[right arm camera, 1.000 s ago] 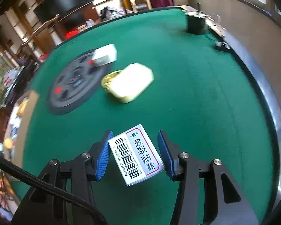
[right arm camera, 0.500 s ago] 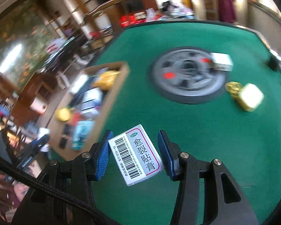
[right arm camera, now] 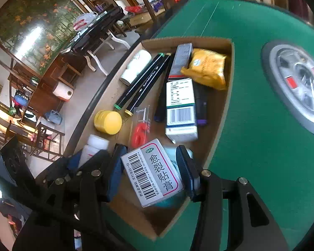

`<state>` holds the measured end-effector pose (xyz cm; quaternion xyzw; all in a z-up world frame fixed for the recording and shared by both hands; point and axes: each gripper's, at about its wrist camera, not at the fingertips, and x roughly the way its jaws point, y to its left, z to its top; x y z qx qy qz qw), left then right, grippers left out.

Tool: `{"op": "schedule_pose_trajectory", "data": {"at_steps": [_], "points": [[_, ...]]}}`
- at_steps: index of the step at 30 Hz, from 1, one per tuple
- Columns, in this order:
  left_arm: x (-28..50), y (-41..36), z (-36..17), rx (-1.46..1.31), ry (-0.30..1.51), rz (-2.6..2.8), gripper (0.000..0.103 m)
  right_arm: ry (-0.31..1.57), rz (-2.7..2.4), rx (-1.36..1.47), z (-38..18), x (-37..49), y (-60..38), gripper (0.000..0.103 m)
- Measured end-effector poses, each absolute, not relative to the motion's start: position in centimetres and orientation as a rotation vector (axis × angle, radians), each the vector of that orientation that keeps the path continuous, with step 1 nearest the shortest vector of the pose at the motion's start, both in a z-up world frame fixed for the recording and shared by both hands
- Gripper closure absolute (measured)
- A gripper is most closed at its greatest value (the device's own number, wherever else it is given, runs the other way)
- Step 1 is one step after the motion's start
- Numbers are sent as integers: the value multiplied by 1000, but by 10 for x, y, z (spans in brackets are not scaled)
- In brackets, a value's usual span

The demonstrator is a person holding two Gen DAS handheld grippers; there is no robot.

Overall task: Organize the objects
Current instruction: 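Carry the bottle and barcoded box to the tray and lower both in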

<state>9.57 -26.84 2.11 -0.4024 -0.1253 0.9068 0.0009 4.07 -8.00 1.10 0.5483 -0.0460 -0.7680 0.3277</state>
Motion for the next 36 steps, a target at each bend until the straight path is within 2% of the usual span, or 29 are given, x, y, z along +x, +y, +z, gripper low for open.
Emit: {"op": "schedule_pose_trajectory", "data": {"at_steps": [19, 28, 36], "points": [[83, -272, 8, -1291, -375, 2917, 73, -73, -2086, 1435, -14, 25, -114, 55], [92, -271, 18, -1250, -407, 2939, 73, -118, -2093, 1422, -13, 25, -116, 55], [97, -270, 26, -1243, -360, 3008, 73, -113, -2107, 1411, -12, 27, -116, 55]]}}
